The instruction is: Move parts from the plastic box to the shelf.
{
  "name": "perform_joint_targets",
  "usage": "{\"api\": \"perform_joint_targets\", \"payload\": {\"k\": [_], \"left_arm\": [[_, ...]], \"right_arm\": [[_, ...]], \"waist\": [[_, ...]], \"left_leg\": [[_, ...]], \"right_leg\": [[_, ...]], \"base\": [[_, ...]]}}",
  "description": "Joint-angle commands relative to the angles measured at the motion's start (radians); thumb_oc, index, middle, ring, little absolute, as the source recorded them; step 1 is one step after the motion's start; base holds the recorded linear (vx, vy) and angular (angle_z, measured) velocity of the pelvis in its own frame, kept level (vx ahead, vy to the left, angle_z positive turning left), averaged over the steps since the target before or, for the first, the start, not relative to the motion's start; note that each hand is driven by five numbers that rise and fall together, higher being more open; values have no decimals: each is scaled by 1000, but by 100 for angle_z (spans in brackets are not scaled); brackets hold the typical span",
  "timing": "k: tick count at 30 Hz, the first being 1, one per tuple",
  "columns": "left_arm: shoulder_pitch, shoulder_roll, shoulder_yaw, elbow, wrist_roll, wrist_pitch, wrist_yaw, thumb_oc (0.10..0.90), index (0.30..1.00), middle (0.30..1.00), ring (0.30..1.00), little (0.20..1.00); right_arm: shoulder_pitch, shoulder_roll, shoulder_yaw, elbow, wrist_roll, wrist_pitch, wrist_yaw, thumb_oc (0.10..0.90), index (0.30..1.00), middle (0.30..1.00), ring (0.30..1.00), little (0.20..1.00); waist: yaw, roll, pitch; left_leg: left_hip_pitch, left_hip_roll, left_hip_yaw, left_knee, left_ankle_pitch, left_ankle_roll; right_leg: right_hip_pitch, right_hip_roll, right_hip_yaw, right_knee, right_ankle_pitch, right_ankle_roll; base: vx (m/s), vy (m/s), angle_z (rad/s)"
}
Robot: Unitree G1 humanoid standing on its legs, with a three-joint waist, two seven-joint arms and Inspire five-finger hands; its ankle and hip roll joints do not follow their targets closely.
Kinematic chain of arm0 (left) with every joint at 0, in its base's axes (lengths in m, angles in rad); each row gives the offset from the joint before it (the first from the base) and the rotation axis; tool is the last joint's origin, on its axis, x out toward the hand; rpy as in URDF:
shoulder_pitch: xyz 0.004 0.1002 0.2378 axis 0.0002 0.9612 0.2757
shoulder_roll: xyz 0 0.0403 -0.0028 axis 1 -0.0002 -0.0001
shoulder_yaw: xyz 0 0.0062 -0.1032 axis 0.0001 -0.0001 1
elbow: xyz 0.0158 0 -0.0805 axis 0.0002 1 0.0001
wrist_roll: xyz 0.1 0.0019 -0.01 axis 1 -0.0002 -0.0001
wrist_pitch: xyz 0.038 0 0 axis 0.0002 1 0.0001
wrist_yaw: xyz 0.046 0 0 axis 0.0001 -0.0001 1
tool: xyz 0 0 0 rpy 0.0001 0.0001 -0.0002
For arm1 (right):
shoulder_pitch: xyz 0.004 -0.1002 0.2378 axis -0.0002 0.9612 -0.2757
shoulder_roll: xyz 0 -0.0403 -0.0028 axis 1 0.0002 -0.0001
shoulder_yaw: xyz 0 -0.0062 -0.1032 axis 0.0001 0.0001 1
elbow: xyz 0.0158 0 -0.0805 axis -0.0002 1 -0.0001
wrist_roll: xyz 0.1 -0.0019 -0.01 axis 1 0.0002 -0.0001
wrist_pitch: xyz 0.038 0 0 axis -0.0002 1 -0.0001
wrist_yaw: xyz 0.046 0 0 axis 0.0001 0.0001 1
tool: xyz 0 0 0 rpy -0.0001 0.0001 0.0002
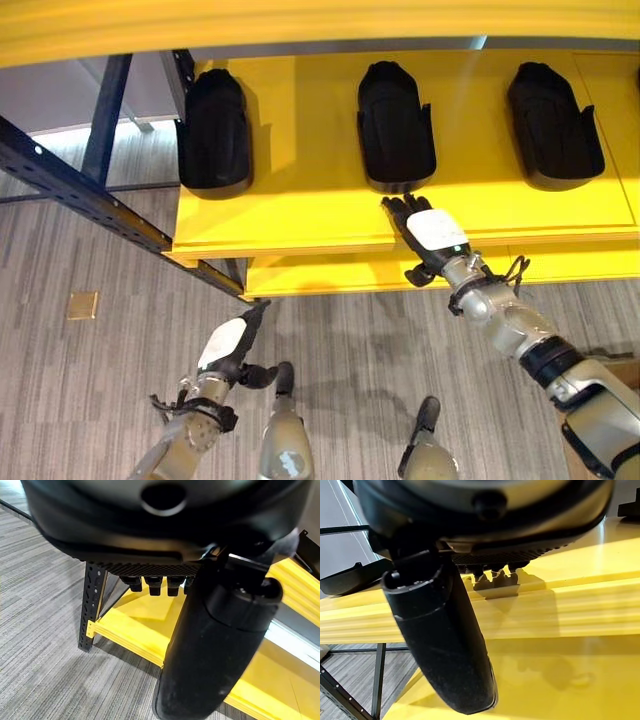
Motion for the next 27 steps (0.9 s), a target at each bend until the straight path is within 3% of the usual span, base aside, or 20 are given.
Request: {"api": "perform_joint_targets", "payload": {"k": [1,17,27], "left_arm": [[-8,67,49,-86,-8,-39,55,900,1000,1000,1000,1000],[17,14,62,-67,-73,-32,6,900,1000,1000,1000,1000],[85,-91,88,-35,-326,-53,-65,900,1000,1000,1000,1000]], "right_arm": [[-93,12,21,-7,-1,-20,3,900,1000,1000,1000,1000],[285,19,-136,-170,157,-67,58,900,1000,1000,1000,1000],[606,26,-366,-444,504,-142,101,900,1000,1000,1000,1000]], "waist": [[17,-41,4],[-41,-54,-108],[-89,-32,-227]], "left_leg": [[4,-63,34,1,-51,94],[96,-20,31,-43,-39,68],[139,28,27,-49,-10,41]], "right_leg": [[-97,-17,60,189,-66,-64],[-1,35,47,158,-99,-72],[81,97,27,129,-120,-84]], "base": [[0,0,0],[14,-40,0],[13,-67,-3]]}}
